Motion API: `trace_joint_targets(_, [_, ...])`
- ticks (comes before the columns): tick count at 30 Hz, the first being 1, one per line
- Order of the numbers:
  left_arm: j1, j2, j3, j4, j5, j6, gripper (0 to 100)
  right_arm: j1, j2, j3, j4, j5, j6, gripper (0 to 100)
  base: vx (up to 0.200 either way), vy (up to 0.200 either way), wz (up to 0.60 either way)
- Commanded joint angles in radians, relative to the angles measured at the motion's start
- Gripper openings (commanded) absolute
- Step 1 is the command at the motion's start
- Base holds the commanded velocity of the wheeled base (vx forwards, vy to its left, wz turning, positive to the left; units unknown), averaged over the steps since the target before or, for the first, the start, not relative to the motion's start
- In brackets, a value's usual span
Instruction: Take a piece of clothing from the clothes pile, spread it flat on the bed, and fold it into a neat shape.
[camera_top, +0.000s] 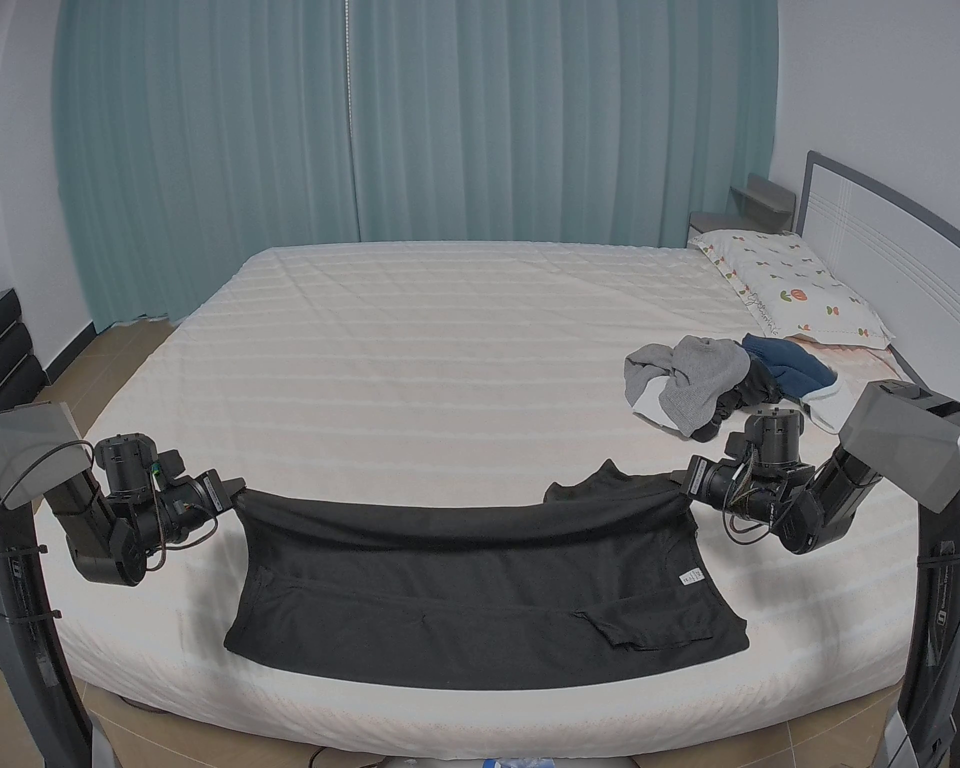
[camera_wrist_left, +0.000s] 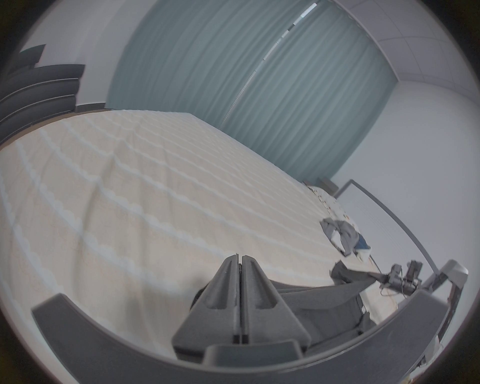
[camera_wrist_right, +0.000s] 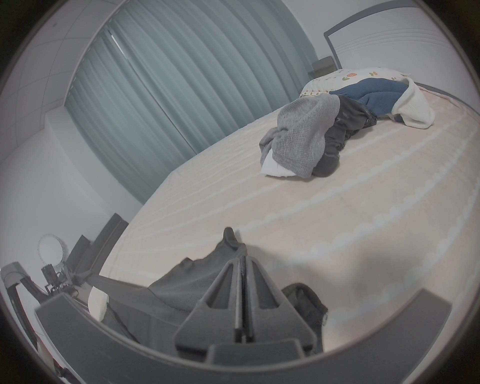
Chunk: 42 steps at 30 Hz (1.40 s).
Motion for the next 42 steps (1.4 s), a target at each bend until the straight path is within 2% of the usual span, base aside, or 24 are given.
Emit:
trace_joint_targets(1, [0.012, -0.015, 0.056, -0.001, -0.049, 0.054, 0, -0.011, -0.022, 0.064, -0.003, 0.026, -0.036, 0, 0.0, 0.0, 0.0])
trace_joint_targets(6, [0.021, -0.016, 0.08, 0.0, -0.065, 0.132, 0, -0.028, -0.053, 0.141, -0.002, 0.077, -0.102, 0, 0.0, 0.0, 0.0])
trace_joint_targets(12, [0.027, -0.012, 0.122, 0.051, -0.066, 0.286, 0, -0.034, -0.045, 0.213, -0.002, 0.086, -0.189, 0, 0.0, 0.0, 0.0])
trace_joint_targets(16, [0.027, -0.009, 0.139, 0.126, -0.071, 0.414, 0, -0.043, -0.044, 0.265, 0.0, 0.124, -0.252, 0, 0.0, 0.0, 0.0])
trace_joint_targets(19, [0.035, -0.007, 0.159, 0.14, -0.104, 0.474, 0, -0.051, -0.039, 0.283, -0.002, 0.129, -0.283, 0, 0.0, 0.0, 0.0])
trace_joint_targets(36, [0.058, 0.014, 0.191, 0.143, -0.12, 0.602, 0, -0.059, 0.002, 0.336, -0.012, 0.146, -0.337, 0, 0.0, 0.0, 0.0])
trace_joint_targets(37, [0.059, 0.017, 0.194, 0.143, -0.121, 0.611, 0, -0.056, 0.004, 0.336, -0.012, 0.146, -0.337, 100, 0.0, 0.0, 0.0])
trace_joint_targets(38, [0.059, 0.019, 0.195, 0.143, -0.121, 0.615, 0, -0.054, 0.005, 0.336, -0.014, 0.146, -0.335, 100, 0.0, 0.0, 0.0])
trace_joint_targets(39, [0.059, 0.019, 0.198, 0.143, -0.121, 0.618, 100, -0.054, 0.005, 0.336, -0.014, 0.147, -0.333, 100, 0.0, 0.0, 0.0])
trace_joint_targets(42, [0.059, 0.019, 0.2, 0.142, -0.121, 0.618, 100, -0.054, -0.01, 0.336, -0.014, 0.155, -0.323, 100, 0.0, 0.0, 0.0])
